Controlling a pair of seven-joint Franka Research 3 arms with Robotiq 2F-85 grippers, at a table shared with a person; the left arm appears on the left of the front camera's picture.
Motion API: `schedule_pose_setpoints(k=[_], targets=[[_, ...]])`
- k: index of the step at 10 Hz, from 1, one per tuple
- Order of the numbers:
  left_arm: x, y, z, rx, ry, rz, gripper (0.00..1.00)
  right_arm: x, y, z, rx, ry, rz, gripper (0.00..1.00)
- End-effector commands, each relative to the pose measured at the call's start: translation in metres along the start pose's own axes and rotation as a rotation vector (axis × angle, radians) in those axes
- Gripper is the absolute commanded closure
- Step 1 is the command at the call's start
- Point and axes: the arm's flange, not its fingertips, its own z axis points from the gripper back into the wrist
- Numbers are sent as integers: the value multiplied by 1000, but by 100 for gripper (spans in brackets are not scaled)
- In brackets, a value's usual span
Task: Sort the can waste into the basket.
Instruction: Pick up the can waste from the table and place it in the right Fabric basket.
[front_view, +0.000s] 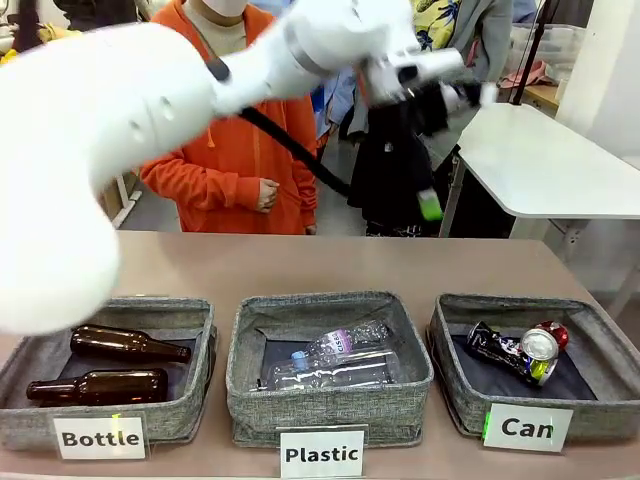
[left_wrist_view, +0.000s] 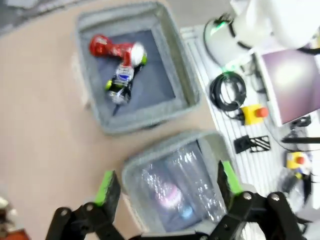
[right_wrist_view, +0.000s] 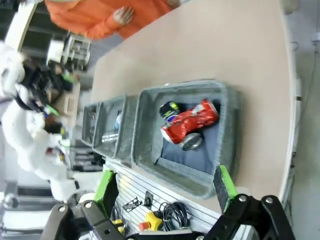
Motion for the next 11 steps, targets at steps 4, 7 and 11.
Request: schedule_pose_setpoints(k=[4, 7, 11], targets=[[-169, -80, 42, 52, -182, 420, 0, 38, 97, -143, 49, 169, 233, 0], [-284, -109, 75, 57, -452, 809, 0, 29, 134, -226, 80, 182, 214, 0], [-432, -122, 75, -180, -819, 1181, 0, 21, 161, -283, 259, 146, 34, 0]])
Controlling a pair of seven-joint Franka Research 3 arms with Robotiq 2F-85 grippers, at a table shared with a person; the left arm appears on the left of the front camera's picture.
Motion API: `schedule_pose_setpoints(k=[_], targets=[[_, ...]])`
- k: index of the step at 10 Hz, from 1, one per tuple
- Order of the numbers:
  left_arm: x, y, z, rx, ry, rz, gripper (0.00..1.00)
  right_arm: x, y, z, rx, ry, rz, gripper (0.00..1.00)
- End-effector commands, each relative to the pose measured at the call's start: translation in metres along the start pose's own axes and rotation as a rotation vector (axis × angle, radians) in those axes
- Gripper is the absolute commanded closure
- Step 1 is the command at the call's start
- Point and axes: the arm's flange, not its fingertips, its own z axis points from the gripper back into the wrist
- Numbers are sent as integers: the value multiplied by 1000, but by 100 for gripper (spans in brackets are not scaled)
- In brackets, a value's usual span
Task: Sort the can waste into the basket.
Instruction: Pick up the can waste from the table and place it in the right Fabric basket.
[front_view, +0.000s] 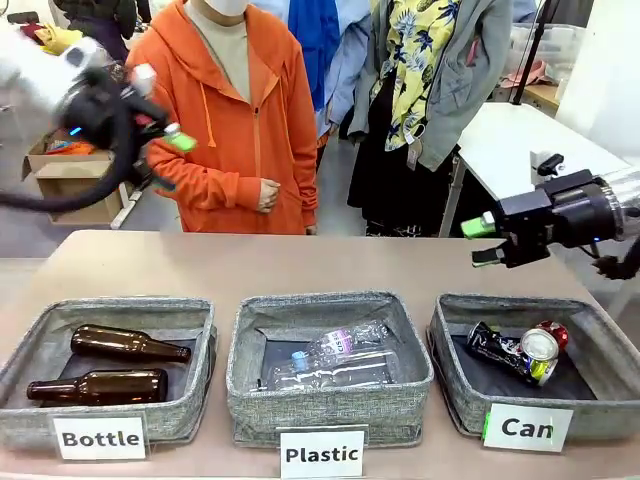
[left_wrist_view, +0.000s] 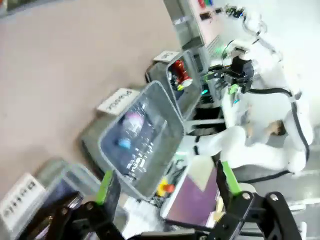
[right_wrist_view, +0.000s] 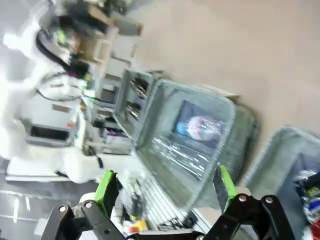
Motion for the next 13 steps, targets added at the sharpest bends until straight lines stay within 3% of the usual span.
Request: schedule_pose_setpoints(k=[1, 4, 5, 6, 13], targets=[[-69, 35, -19, -91, -61, 71, 0, 16, -1, -7, 58, -106, -148, 0], [-122, 78, 9, -162, -194, 169, 0, 39, -13, 2, 62, -165, -248, 0], [-123, 81, 17, -195, -229, 151, 0, 17, -11, -3, 61, -104, -177, 0], [-124, 88, 1, -133, -121, 184, 0, 17, -11, -3, 61, -104, -177, 0], [-124, 88, 1, -133, -121, 184, 0, 17, -11, -3, 61, -104, -177, 0]])
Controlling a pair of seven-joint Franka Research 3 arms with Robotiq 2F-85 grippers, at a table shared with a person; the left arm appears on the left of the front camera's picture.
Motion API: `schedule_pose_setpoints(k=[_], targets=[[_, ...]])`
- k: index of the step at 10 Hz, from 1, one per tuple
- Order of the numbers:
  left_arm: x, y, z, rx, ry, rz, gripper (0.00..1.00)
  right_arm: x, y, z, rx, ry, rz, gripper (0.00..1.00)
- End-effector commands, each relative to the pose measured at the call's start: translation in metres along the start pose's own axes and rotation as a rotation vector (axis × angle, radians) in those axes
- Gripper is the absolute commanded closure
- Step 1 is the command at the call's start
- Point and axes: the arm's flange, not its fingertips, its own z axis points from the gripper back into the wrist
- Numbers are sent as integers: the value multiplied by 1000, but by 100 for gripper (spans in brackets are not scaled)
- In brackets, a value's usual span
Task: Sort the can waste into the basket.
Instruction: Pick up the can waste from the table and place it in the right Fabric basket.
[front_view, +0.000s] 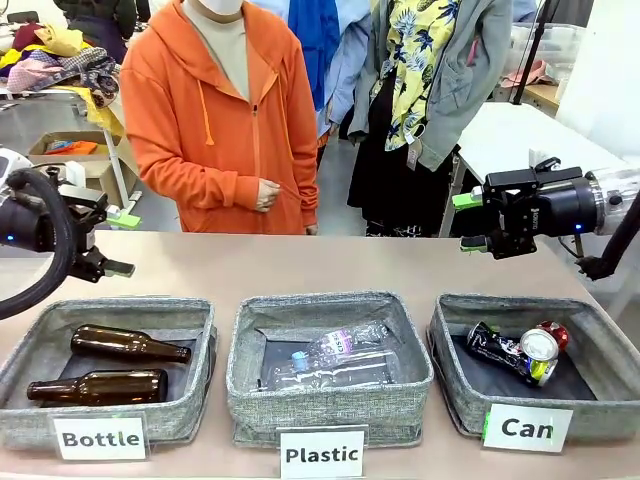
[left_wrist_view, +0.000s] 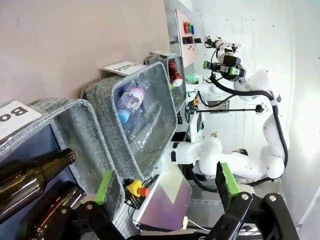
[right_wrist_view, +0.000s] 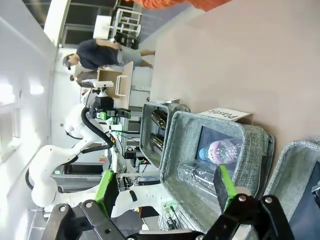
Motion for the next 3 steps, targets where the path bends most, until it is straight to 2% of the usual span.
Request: schedule_pose_setpoints(k=[1, 3], targets=[[1, 0, 2, 13, 7, 4, 0, -4, -1, 0, -1, 6, 22, 0], [1, 0, 2, 13, 7, 4, 0, -4, -1, 0, -1, 6, 22, 0]])
